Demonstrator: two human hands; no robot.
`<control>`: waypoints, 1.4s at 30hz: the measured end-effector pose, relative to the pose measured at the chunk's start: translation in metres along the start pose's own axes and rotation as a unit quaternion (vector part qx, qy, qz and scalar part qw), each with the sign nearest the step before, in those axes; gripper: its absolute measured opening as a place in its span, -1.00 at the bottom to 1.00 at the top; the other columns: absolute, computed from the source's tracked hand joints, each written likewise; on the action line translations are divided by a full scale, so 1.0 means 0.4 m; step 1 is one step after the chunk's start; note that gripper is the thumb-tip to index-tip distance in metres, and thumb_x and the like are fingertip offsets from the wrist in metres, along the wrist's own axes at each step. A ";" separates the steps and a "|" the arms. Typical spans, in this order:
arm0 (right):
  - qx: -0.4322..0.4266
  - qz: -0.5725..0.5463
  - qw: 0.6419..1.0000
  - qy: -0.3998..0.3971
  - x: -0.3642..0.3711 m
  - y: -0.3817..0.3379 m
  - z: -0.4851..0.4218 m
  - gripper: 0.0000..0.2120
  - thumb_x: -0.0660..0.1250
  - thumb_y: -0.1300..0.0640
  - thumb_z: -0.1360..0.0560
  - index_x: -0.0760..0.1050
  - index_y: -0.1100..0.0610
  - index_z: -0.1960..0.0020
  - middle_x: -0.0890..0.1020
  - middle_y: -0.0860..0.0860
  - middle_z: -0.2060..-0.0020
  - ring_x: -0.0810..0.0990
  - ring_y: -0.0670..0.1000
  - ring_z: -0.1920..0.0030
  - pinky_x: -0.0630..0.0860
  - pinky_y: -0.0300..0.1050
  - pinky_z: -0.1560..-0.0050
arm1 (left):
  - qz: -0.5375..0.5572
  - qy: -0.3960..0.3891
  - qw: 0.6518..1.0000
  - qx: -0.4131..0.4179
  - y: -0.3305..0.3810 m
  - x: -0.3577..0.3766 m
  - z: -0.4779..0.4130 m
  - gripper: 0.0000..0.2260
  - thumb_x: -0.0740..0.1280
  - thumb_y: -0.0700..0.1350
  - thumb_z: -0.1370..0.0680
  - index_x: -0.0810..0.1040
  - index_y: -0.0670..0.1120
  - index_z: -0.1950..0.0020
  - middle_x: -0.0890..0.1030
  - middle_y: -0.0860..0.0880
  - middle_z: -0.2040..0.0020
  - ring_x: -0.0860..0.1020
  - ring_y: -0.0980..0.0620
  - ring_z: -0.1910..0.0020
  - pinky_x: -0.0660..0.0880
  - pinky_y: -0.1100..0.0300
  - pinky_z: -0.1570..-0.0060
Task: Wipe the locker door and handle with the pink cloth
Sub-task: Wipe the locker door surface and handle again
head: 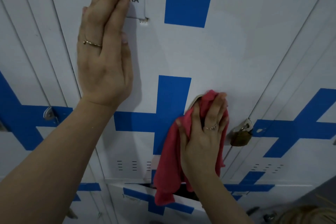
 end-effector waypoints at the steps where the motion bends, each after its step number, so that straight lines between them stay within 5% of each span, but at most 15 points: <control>1: -0.010 0.006 1.000 -0.007 0.003 -0.001 0.014 -0.51 -0.07 -0.06 -0.60 0.06 0.18 -0.44 -0.37 0.00 -0.45 -0.29 0.06 -0.46 -0.21 0.04 -0.43 | -0.001 0.002 1.000 -0.002 0.000 -0.002 0.002 -0.68 0.04 -0.38 -0.57 0.32 -0.41 -0.32 0.33 -0.27 -0.31 0.25 -0.25 -0.35 0.22 -0.18 -0.38; 5: -0.043 0.037 0.997 -0.044 0.036 0.008 0.123 -0.46 -0.25 -0.07 -0.61 0.03 0.22 -0.47 -0.28 0.04 -0.48 -0.25 0.05 -0.47 -0.14 0.03 -0.40 | 0.000 0.003 1.000 -0.007 -0.002 -0.003 0.003 -0.67 0.05 -0.39 -0.57 0.31 -0.40 -0.32 0.31 -0.23 -0.32 0.23 -0.20 -0.37 0.18 -0.09 -0.41; 7: -0.018 0.020 0.999 -0.038 0.035 0.015 0.109 -0.44 -0.21 -0.08 -0.61 0.20 0.27 -0.40 -0.29 0.02 -0.47 -0.26 0.05 -0.47 -0.14 0.05 -0.43 | 0.000 0.000 1.000 -0.009 -0.001 -0.001 0.001 -0.66 0.06 -0.42 -0.56 0.31 -0.41 -0.32 0.34 -0.28 -0.31 0.24 -0.26 -0.35 0.19 -0.12 -0.40; 10: 0.012 -0.016 1.000 -0.021 0.019 0.007 0.039 -0.47 -0.10 -0.10 -0.59 0.11 0.21 -0.43 -0.40 -0.02 -0.43 -0.33 0.03 -0.45 -0.12 0.19 -0.41 | -0.003 -0.009 1.000 -0.010 -0.002 0.001 -0.001 -0.66 0.06 -0.43 -0.55 0.31 -0.41 -0.32 0.32 -0.27 -0.32 0.23 -0.26 -0.35 0.19 -0.13 -0.40; 16: 0.026 -0.069 0.996 0.055 0.007 -0.002 -0.006 -0.47 -0.07 -0.10 -0.60 0.14 0.28 -0.38 -0.42 -0.09 -0.42 -0.37 -0.01 -0.44 -0.36 -0.06 -0.42 | -0.002 -0.008 1.000 0.001 0.001 0.000 0.000 -0.68 0.04 -0.38 -0.57 0.33 -0.42 -0.31 0.30 -0.22 -0.31 0.25 -0.28 -0.34 0.18 -0.08 -0.42; 19: 0.049 -0.083 0.994 0.054 0.015 0.006 0.010 -0.48 -0.06 -0.12 -0.59 0.02 0.09 -0.47 -0.43 -0.10 -0.41 -0.38 0.01 -0.43 -0.36 -0.04 -0.43 | 0.001 -0.004 1.000 -0.004 0.001 0.000 -0.001 -0.67 0.06 -0.41 -0.56 0.32 -0.41 -0.31 0.31 -0.23 -0.30 0.24 -0.28 -0.34 0.17 -0.06 -0.41; 21: 0.028 -0.065 0.995 0.070 -0.005 -0.004 0.041 -0.50 -0.04 -0.14 -0.60 -0.08 -0.07 -0.49 -0.38 -0.09 -0.44 -0.33 0.03 -0.45 -0.30 0.03 -0.44 | 0.006 -0.006 1.000 -0.005 0.000 -0.001 0.002 -0.67 0.05 -0.40 -0.56 0.32 -0.41 -0.32 0.30 -0.20 -0.30 0.23 -0.27 -0.34 0.15 -0.05 -0.42; 24: 0.037 -0.061 0.988 0.140 -0.081 0.005 0.051 -0.54 0.04 -0.14 -0.58 0.11 -0.09 -0.45 -0.06 -0.06 -0.45 -0.06 -0.05 -0.44 0.05 0.03 -0.41 | 0.005 -0.001 1.000 0.006 0.001 -0.004 0.001 -0.68 0.04 -0.38 -0.57 0.32 -0.42 -0.31 0.30 -0.20 -0.30 0.24 -0.27 -0.33 0.17 -0.07 -0.41; 27: 0.103 -0.089 0.965 0.222 -0.177 0.034 -0.015 -0.57 0.09 -0.11 -0.56 0.27 0.04 -0.36 0.23 0.04 -0.12 0.18 -0.07 -0.12 0.27 -0.12 -0.16 | 0.013 -0.004 1.000 0.010 0.001 -0.001 -0.001 -0.68 0.03 -0.36 -0.58 0.33 -0.42 -0.30 0.30 -0.21 -0.29 0.26 -0.28 -0.32 0.19 -0.10 -0.40; 30: 0.125 -0.060 0.957 0.253 -0.218 0.033 -0.082 -0.59 0.09 -0.08 -0.57 0.31 0.06 -0.35 0.34 0.17 -0.02 0.22 0.00 -0.03 0.31 -0.01 -0.12 | 0.006 -0.003 1.000 0.005 -0.002 -0.002 0.005 -0.67 0.04 -0.39 -0.56 0.33 -0.42 -0.30 0.31 -0.20 -0.29 0.26 -0.26 -0.33 0.25 -0.17 -0.37; 32: 0.142 -0.024 0.959 0.246 -0.210 0.039 -0.101 -0.57 0.06 -0.11 -0.55 0.34 0.02 -0.36 0.35 0.24 -0.04 0.22 0.02 -0.04 0.28 0.09 -0.17 | 0.007 -0.003 1.000 0.008 0.000 -0.002 0.007 -0.67 0.05 -0.41 -0.55 0.34 -0.42 -0.30 0.34 -0.25 -0.29 0.27 -0.27 -0.32 0.27 -0.19 -0.35; 36: 0.119 0.001 0.958 0.262 -0.178 0.042 -0.100 -0.59 0.07 -0.21 -0.54 0.30 -0.08 -0.32 0.20 0.00 0.00 0.24 0.04 0.01 0.23 0.02 -0.13 | 0.008 -0.005 1.000 0.009 0.000 0.001 0.004 -0.67 0.06 -0.42 -0.55 0.34 -0.42 -0.30 0.35 -0.28 -0.29 0.28 -0.28 -0.32 0.26 -0.17 -0.36; 39: 0.044 -0.001 0.952 0.304 -0.160 0.037 -0.049 -0.63 0.25 -0.09 -0.51 0.37 0.03 -0.27 0.22 0.02 0.10 0.26 0.04 0.09 0.32 -0.08 0.01 | 0.006 -0.007 1.000 0.003 -0.001 0.000 0.006 -0.67 0.06 -0.42 -0.54 0.33 -0.42 -0.30 0.35 -0.30 -0.31 0.26 -0.28 -0.33 0.23 -0.13 -0.39; 42: 0.018 -0.045 0.962 0.267 -0.117 0.050 -0.016 -0.39 0.35 0.14 -0.46 0.18 -0.01 -0.44 0.30 0.03 0.11 0.31 0.02 0.12 0.41 -0.04 0.14 | 0.007 -0.010 1.000 -0.008 -0.002 -0.001 0.005 -0.66 0.05 -0.41 -0.55 0.32 -0.40 -0.32 0.29 -0.19 -0.31 0.23 -0.27 -0.35 0.18 -0.11 -0.40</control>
Point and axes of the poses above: each hand's wrist, its own z-axis away from the middle knuckle, its own x-axis out of the palm, y = z × x, the point moved 10 cm from there along -z, towards the middle knuckle
